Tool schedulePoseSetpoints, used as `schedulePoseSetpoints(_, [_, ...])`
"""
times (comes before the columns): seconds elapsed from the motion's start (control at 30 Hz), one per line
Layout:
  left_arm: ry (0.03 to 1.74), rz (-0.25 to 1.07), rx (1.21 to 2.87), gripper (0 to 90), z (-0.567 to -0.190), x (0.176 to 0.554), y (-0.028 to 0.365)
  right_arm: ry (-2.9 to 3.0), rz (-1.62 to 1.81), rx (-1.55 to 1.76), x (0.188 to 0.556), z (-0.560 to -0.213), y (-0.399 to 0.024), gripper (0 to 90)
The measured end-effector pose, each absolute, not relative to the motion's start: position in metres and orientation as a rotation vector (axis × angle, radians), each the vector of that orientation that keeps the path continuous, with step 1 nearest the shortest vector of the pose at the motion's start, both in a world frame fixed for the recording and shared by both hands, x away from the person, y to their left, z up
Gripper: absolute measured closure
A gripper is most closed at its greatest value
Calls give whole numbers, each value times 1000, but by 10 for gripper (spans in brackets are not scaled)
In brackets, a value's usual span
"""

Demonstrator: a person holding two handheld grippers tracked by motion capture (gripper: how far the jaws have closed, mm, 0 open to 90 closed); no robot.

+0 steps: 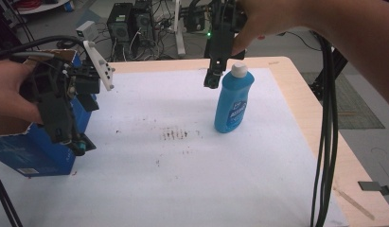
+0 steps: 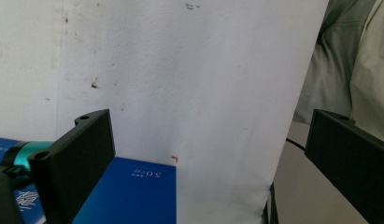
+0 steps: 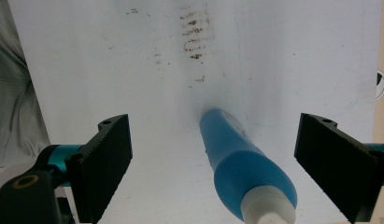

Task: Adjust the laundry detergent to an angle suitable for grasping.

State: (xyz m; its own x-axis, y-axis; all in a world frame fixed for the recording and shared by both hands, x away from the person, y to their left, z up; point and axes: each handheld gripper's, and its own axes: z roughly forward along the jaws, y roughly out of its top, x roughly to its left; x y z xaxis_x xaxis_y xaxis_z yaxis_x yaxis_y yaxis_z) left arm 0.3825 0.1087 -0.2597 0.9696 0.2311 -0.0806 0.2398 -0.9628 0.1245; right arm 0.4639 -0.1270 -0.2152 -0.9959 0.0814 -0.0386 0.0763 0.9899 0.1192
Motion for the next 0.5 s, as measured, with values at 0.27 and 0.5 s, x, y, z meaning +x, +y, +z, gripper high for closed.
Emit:
schedulePoseSetpoints(0.27, [381,-69,2994,17,-262,384,107,3098,194,116,458,-212,-129,107])
schedulePoseSetpoints(0.5, [382,-44,2983,17,-262,388,101,3107,184,117,448,-211,-138,107])
